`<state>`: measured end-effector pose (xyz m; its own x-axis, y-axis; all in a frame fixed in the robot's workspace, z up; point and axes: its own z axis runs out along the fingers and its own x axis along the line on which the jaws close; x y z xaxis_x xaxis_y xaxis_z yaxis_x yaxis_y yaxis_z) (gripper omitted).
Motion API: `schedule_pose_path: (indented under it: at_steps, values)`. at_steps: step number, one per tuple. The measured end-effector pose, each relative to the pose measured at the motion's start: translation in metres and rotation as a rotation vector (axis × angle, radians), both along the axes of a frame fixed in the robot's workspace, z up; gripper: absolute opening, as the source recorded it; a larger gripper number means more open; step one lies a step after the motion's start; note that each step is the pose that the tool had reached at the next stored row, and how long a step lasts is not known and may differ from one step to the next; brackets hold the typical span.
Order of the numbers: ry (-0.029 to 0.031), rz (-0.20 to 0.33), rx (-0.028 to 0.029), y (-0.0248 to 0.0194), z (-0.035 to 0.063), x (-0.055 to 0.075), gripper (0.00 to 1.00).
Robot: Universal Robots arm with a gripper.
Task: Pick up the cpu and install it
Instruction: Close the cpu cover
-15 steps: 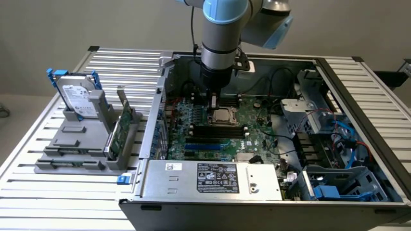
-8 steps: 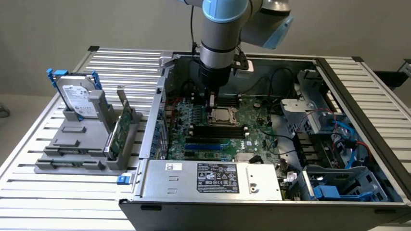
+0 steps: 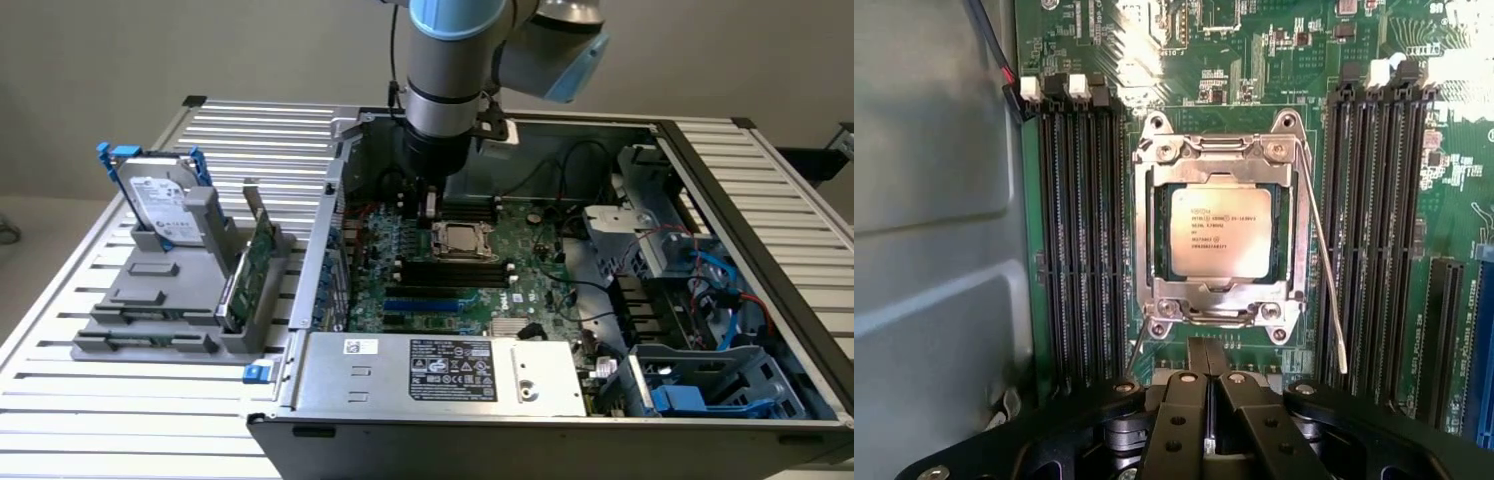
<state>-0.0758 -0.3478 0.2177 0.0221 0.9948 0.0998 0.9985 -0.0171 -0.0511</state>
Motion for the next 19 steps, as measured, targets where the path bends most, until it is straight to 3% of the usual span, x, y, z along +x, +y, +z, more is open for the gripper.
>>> schedule_pose_path:
  at_steps: [8, 19]
  values:
    - [0.0044, -0.011, 0.0257, -0.0032, 0.0061, -0.01, 0.11]
    - [0.0064, -0.03, 0.0518, -0.0044, 0.0119, -0.028, 0.11]
